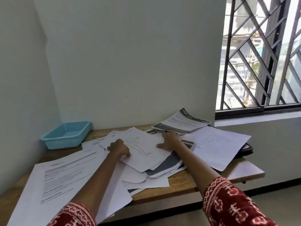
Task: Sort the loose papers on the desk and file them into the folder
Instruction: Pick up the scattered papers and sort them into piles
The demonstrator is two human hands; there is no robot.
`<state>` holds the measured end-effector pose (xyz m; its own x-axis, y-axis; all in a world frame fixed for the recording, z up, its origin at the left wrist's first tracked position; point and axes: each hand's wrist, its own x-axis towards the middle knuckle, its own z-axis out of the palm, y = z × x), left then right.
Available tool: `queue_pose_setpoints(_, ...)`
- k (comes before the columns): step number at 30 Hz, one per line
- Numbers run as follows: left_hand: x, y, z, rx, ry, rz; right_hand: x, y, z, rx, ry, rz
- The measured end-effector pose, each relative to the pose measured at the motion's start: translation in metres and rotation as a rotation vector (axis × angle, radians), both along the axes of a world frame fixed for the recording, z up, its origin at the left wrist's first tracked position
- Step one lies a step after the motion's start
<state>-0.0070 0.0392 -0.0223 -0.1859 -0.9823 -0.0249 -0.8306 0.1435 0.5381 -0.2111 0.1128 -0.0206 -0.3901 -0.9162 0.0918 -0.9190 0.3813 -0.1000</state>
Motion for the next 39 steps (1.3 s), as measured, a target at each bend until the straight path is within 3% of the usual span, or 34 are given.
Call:
queue_pose_setpoints(6,0.000,0.007,-0.010,-0.011,0.070,0.018,-0.005,-0.013,0.009,0.078,-0.142,-0.030)
queue_pose_setpoints(10,-0.002,0.012,-0.009,-0.027,0.124,0.039,-0.004,-0.005,0.009,-0.019,-0.211,0.000)
queue_pose_setpoints(12,-0.002,0.015,-0.009,-0.014,0.196,0.061,-0.003,-0.002,0.007,-0.135,-0.180,0.010)
queue_pose_setpoints(16,-0.001,0.018,-0.010,-0.049,0.375,0.133,-0.001,0.005,0.010,-0.348,-0.323,-0.015)
queue_pose_setpoints(19,-0.002,0.020,-0.008,-0.091,0.455,0.181,0.002,0.011,0.022,-0.342,-0.330,-0.009)
queue_pose_setpoints(23,-0.005,0.021,-0.008,-0.077,0.356,0.140,-0.002,0.019,0.033,-0.393,-0.374,-0.010)
queue_pose_setpoints(25,-0.008,0.024,-0.009,-0.049,0.199,0.069,-0.006,0.026,0.036,-0.472,-0.400,-0.037)
queue_pose_setpoints(28,-0.010,0.028,-0.008,-0.039,-0.022,0.003,-0.018,0.043,0.042,-0.661,-0.482,-0.179)
queue_pose_setpoints(32,-0.015,0.031,-0.004,-0.041,-0.121,0.020,-0.049,0.077,0.043,-0.817,-0.564,-0.368)
queue_pose_setpoints(35,-0.028,0.042,0.001,-0.120,-0.190,0.014,-0.073,0.109,0.050,-0.868,-0.514,-0.475)
queue_pose_setpoints(37,-0.041,0.049,0.001,-0.170,-0.157,-0.086,-0.089,0.132,0.056,-0.885,-0.442,-0.528)
queue_pose_setpoints(39,-0.057,0.057,-0.001,-0.192,0.016,-0.283,-0.104,0.152,0.059,-0.900,-0.375,-0.584)
